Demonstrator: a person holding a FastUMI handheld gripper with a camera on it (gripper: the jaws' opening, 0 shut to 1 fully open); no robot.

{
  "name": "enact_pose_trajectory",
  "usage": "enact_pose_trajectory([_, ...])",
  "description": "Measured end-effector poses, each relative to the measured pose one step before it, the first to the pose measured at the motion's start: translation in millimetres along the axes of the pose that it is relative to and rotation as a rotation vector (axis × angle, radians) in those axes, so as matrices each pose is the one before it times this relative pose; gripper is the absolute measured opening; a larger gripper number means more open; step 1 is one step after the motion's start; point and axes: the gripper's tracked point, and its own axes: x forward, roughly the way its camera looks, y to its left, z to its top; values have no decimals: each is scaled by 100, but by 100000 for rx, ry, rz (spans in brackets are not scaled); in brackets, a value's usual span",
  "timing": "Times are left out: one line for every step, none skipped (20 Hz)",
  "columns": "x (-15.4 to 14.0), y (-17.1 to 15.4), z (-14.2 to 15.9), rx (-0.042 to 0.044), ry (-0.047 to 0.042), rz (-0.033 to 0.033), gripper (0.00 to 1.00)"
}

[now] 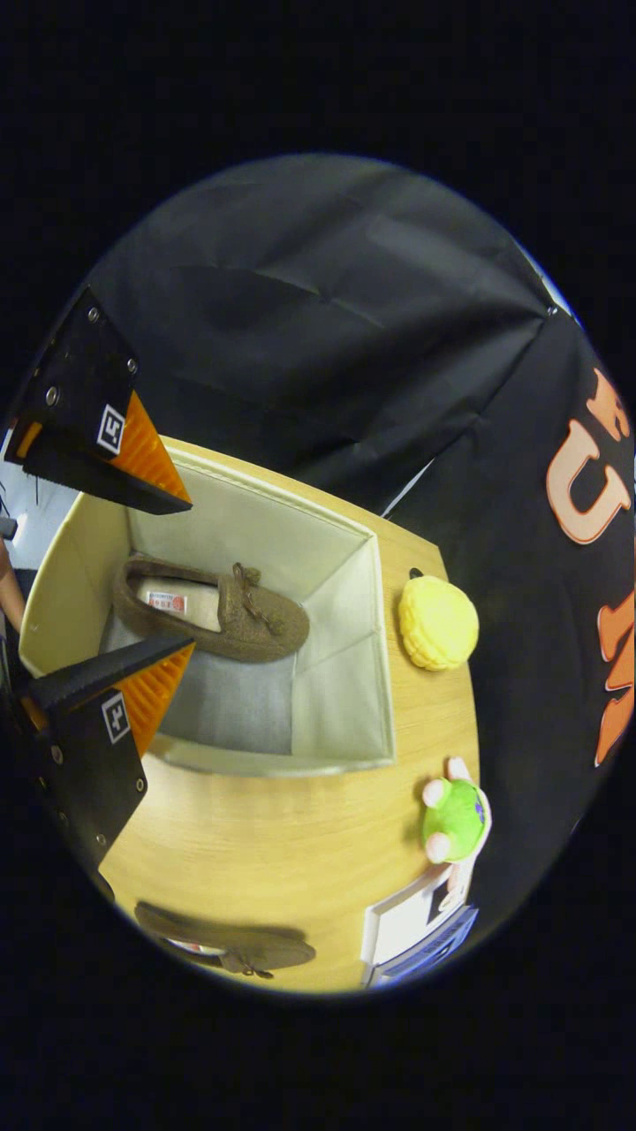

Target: Open the storage box then place both shoes into the box .Put the left shoe in first, then the right shoe, with the right side of both shoes facing outward in a uniform manner.

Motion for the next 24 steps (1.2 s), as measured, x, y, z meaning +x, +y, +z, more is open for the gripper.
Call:
enact_pose_trajectory([-1551,-776,133,-1012,-1817,-198,87])
enact_pose_trajectory([-1476,-804,-82,-449,-1684,73,88])
enact_pose_trajectory([-1617,-1056,177,-982,-2501,-509,91])
enact_pose_trajectory([-1363,-1536,249,-1360,-2507,-1880,92])
enact_pose_trajectory([-1225,-1893,284,-923,-2693,-2544,95])
enact_pose_trajectory([-899,-2007,-2,-675,-2237,-2843,96])
enact_pose_trajectory([-821,-2310,-179,-170,-1054,-2697,96])
enact_pose_trajectory([-501,-2284,-473,-378,-104,-2196,96])
enact_pose_trajectory([-486,-2398,-615,355,253,-3070,96])
enact_pose_trajectory([-256,-2299,-467,425,354,-3198,96])
enact_pose_trajectory([-263,-2335,-474,971,221,-3360,96])
enact_pose_trajectory([-116,-2086,-323,1072,246,-2701,96])
enact_pose_trajectory([-83,-1971,-522,865,876,-2226,96])
enact_pose_trajectory([-109,-1762,-437,1444,465,-2158,96])
enact_pose_trajectory([16,-1651,-229,1284,3,-2187,96])
enact_pose_trajectory([172,-1777,-205,1084,18,-2547,96])
enact_pose_trajectory([307,-1526,-287,364,686,-2246,96])
enact_pose_trajectory([271,-1251,-372,167,721,-1981,96])
enact_pose_trajectory([437,-1088,-415,-108,1218,-1447,96])
enact_pose_trajectory([526,-871,-495,58,1155,-1485,96])
enact_pose_trajectory([633,-891,-206,458,994,-1117,94])
enact_pose_trajectory([759,-768,-286,712,1115,-921,93])
enact_pose_trajectory([768,-603,-337,741,1417,-388,90])
enact_pose_trajectory([764,-431,-134,759,720,-748,88])
